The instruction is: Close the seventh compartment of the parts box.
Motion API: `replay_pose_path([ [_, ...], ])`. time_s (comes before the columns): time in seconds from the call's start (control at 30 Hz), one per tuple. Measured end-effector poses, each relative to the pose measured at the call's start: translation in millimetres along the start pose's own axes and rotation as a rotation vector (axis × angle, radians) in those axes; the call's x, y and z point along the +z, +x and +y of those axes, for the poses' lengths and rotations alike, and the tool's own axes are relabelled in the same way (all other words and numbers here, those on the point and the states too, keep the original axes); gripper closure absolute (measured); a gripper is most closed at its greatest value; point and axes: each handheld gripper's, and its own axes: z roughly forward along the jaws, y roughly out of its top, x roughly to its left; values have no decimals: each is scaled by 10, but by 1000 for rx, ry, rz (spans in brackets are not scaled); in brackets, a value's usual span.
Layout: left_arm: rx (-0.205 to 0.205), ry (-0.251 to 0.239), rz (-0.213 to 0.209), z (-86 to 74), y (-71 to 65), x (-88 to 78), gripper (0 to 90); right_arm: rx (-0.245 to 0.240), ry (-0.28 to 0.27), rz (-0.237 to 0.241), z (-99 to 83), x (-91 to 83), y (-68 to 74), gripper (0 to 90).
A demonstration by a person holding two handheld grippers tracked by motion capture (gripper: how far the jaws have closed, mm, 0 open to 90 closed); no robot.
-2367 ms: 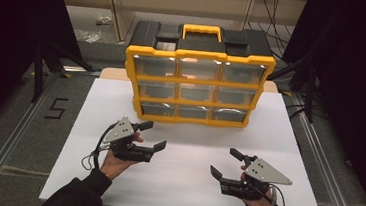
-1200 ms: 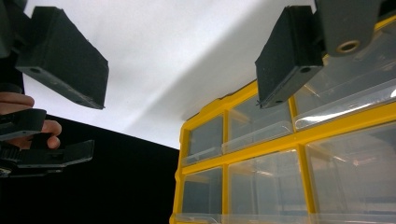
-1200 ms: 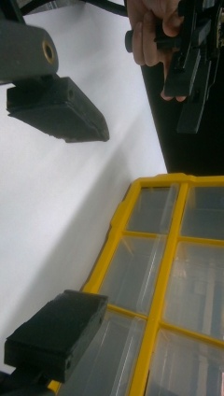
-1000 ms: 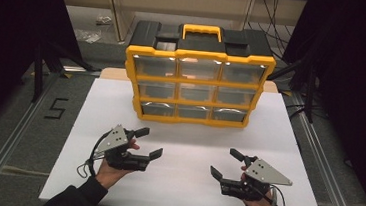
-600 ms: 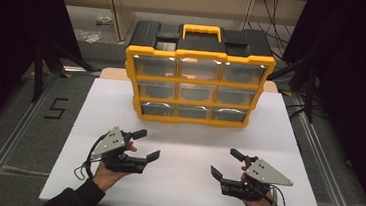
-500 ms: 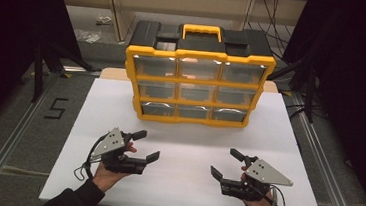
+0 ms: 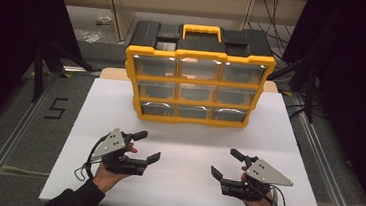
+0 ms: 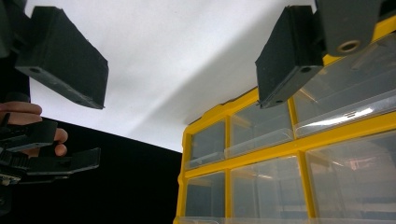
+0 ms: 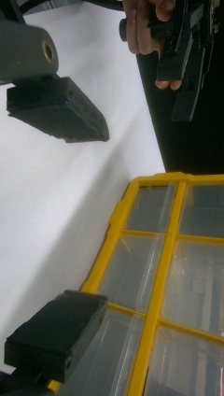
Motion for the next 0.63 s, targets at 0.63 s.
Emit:
replay_pose_path([
  [0.63,5,-6,-6,9,-3,16,165,1,0,-5,-4,-16,1,180],
])
